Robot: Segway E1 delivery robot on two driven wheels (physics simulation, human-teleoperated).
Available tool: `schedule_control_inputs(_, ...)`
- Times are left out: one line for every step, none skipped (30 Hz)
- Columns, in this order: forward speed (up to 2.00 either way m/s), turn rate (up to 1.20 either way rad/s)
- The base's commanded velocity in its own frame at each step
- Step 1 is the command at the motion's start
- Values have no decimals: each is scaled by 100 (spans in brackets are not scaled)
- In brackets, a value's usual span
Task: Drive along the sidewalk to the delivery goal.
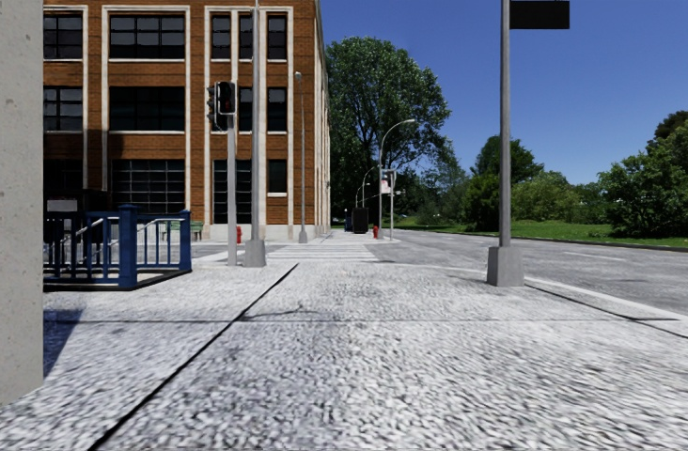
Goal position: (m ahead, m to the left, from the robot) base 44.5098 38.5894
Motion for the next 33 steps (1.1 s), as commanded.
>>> schedule_control_inputs(200, 0)
schedule_control_inputs(200, 0)
schedule_control_inputs(200, 0)
schedule_control_inputs(200, 0)
schedule_control_inputs(200, 0)
schedule_control_inputs(200, 0)
schedule_control_inputs(200, 0)
schedule_control_inputs(200, 0)
schedule_control_inputs(200, 0)
schedule_control_inputs(200, 0)
schedule_control_inputs(200, 0)
schedule_control_inputs(200, 0)
schedule_control_inputs(200, 0)
schedule_control_inputs(200, 0)
schedule_control_inputs(200, 0)
schedule_control_inputs(200, 0)
schedule_control_inputs(200, 0)
schedule_control_inputs(200, 0)
schedule_control_inputs(200, 0)
schedule_control_inputs(200, 0)
schedule_control_inputs(200, 12)
schedule_control_inputs(200, 16)
schedule_control_inputs(200, 17)
schedule_control_inputs(200, 17)
schedule_control_inputs(200, 18)
schedule_control_inputs(200, 18)
schedule_control_inputs(200, 17)
schedule_control_inputs(200, 17)
schedule_control_inputs(200, 16)
schedule_control_inputs(200, 15)
schedule_control_inputs(200, 4)
schedule_control_inputs(200, 4)
schedule_control_inputs(200, 0)
